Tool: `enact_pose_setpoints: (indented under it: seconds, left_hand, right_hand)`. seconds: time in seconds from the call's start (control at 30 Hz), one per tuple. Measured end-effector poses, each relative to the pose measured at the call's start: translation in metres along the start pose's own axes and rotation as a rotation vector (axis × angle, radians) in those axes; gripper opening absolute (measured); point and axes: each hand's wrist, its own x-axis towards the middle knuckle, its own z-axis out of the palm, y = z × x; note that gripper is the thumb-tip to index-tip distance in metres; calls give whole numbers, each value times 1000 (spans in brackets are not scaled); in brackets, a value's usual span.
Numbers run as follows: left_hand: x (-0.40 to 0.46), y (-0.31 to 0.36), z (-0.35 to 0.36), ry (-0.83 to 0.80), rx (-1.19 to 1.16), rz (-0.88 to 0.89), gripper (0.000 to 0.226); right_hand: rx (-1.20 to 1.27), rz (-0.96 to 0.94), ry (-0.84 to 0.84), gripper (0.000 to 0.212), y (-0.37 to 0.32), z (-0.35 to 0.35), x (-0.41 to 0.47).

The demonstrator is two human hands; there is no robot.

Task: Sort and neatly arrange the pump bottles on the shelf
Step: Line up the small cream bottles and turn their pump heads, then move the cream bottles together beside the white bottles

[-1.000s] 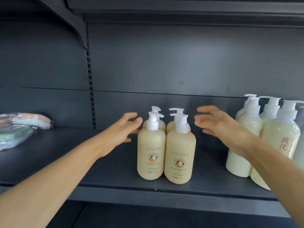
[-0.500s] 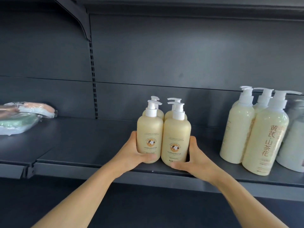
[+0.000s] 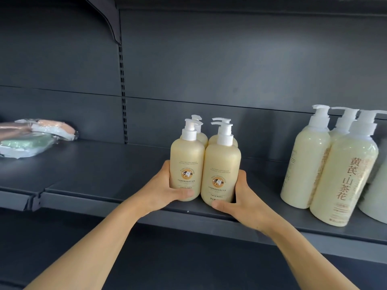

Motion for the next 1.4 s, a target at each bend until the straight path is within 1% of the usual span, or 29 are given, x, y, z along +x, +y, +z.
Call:
enact_pose_setpoints:
  seconds: [0.13, 0.33, 0.53, 0.63, 0.73, 0.8, 0.87, 0.93, 1.03, 1.1, 1.17, 1.27, 1.33, 1.4]
  left_hand:
    - [0, 2, 0, 7, -11, 8, 77]
    - [0, 1, 0, 21, -11, -4, 80]
    - [1, 0, 0, 19, -2, -20, 71]
    - [-1, 2, 1, 25, 23, -36, 71]
    - [-5, 6, 4, 65, 77, -53, 69]
    - [-10, 7, 7, 111, 154, -75, 68]
    - [-19, 6, 10, 152, 287, -90, 69]
    - [-32, 4, 15, 227, 390, -61, 66]
    - [-53, 8, 23, 413, 509, -1, 59]
    - [-63, 16, 30, 479, 605, 102, 51]
    - [-68, 30, 40, 463, 658, 212, 46]
    - [-65, 54, 66, 369, 667, 319, 41]
    - [-59, 70, 88, 304, 618, 358, 41]
    - [-49, 82, 112, 233, 565, 393, 46]
  right_hand:
    - [-8, -1, -8, 74, -1, -1, 1]
    - [-24, 14, -2, 80, -1, 2, 2]
    - [-6, 37, 22, 78, -5, 2, 1]
    - [-11, 59, 47, 86, -8, 3, -1]
    - [-112, 79, 113, 85, -13, 5, -10]
    - [-234, 89, 156, 79, -15, 8, -20]
    - [-343, 113, 187, 70, -16, 8, -33]
    - [-419, 135, 193, 62, -15, 4, -47]
    - [-536, 145, 187, 49, -15, -10, -69]
    - [-591, 139, 236, 43, -15, -22, -84]
    - [-615, 135, 324, 37, -16, -35, -98]
    - [-611, 155, 467, 32, -14, -60, -115]
    - [-601, 164, 560, 34, -9, -80, -123]
    - [-573, 174, 632, 41, -2, -100, -129]
